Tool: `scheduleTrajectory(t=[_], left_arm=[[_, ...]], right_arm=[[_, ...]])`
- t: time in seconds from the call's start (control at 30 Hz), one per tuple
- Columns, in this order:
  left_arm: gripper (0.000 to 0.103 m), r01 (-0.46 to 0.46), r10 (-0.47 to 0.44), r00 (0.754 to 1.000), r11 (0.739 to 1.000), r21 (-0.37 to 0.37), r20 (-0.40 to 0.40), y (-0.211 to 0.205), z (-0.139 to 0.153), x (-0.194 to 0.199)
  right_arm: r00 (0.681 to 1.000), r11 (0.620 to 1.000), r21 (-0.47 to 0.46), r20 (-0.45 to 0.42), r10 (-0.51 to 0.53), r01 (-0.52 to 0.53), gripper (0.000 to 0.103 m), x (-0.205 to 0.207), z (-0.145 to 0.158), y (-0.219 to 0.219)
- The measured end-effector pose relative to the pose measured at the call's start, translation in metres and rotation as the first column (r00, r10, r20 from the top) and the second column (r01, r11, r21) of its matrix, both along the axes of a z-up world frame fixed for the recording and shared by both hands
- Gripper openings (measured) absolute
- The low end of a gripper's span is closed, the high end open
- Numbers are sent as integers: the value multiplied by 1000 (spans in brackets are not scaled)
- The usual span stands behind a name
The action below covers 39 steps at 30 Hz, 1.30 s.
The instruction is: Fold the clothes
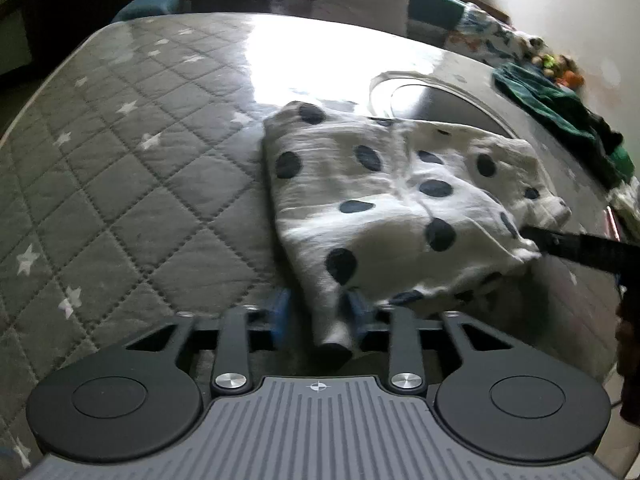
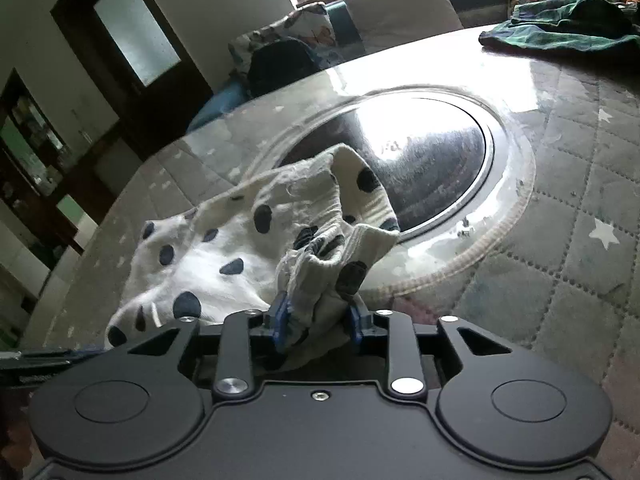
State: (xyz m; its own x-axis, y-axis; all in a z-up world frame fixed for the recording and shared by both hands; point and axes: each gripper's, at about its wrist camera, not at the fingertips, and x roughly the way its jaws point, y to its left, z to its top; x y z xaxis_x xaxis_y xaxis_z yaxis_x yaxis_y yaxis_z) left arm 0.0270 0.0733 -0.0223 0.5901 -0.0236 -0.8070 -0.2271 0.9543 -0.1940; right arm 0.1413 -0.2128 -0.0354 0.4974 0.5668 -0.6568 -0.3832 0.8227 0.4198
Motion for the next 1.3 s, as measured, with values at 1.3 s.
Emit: scheduleTrajectory(t=[1.3], left_arm=[[5, -35, 13, 951, 997, 64, 308, 53, 150, 146]], right_arm=[[951, 998, 17, 304, 51, -59, 21, 127, 137, 75]])
